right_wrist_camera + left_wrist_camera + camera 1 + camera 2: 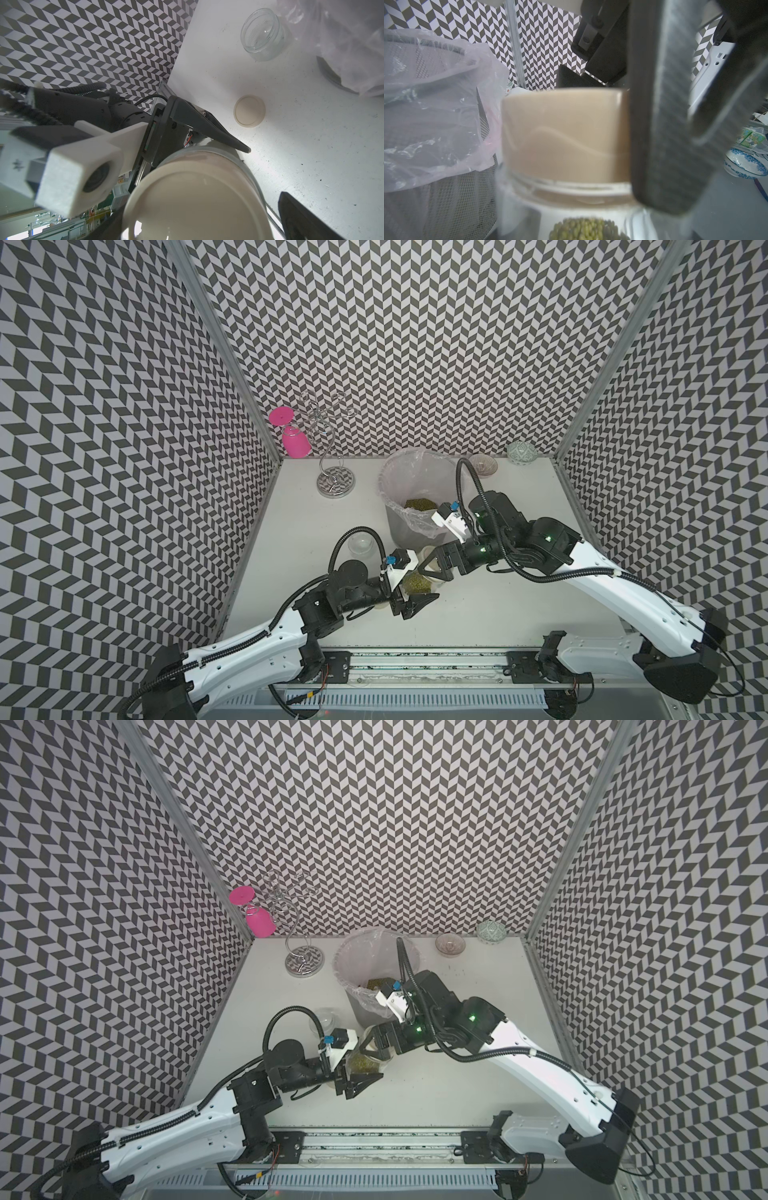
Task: Empty moldy mung beans from jars
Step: Unscrew the lid from the jar.
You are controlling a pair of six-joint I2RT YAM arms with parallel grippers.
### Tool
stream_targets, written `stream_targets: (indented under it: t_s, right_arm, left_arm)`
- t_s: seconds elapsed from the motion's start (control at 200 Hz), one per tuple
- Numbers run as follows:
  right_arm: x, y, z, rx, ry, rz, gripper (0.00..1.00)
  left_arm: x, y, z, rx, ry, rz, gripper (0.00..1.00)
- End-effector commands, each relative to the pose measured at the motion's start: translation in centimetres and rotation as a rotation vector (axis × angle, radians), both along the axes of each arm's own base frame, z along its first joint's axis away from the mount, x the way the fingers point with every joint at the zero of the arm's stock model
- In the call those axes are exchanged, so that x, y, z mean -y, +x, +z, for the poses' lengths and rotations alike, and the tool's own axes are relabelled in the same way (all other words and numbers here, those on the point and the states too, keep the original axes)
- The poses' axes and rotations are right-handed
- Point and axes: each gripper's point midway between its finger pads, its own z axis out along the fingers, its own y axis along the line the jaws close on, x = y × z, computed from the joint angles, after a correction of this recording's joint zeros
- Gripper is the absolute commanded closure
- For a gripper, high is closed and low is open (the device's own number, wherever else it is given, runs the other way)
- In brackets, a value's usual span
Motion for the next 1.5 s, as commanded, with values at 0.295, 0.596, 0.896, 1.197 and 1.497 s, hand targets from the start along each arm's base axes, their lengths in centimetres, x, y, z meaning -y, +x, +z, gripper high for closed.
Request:
stream_targets:
  t_s: [0.295, 0.596, 0.896, 1.197, 1.497]
  right_arm:
    - [-0.2, -0.4, 1.7, 0.068, 0.039, 0.049, 0.28]
    - [-0.5, -1.5, 2.4, 0.17, 0.103, 0.166, 0.43]
    - [-0.4, -2.7, 3.2, 0.386, 0.192, 0.331, 0.44]
    - [-0.9, -4.3, 6.2, 0.613, 0.37, 0.47, 0.43]
    - [-1.2, -4.1, 6.6, 0.639, 0.381, 0.483, 0.18]
  left_arm:
    - [0.8, 0.0, 2.7, 0.082, -0.077, 0.003, 0.77]
    - [0.4, -0.4, 3.7, 0.088, -0.124, -0.005, 0.77]
    - [0.6, -0.7, 4.4, 0.083, -0.149, -0.024, 0.77]
    - [0.1, -1.4, 5.9, 0.073, -0.162, -0.046, 0.76]
    - [-1.5, -1.8, 7.5, 0.082, -0.211, -0.014, 0.76]
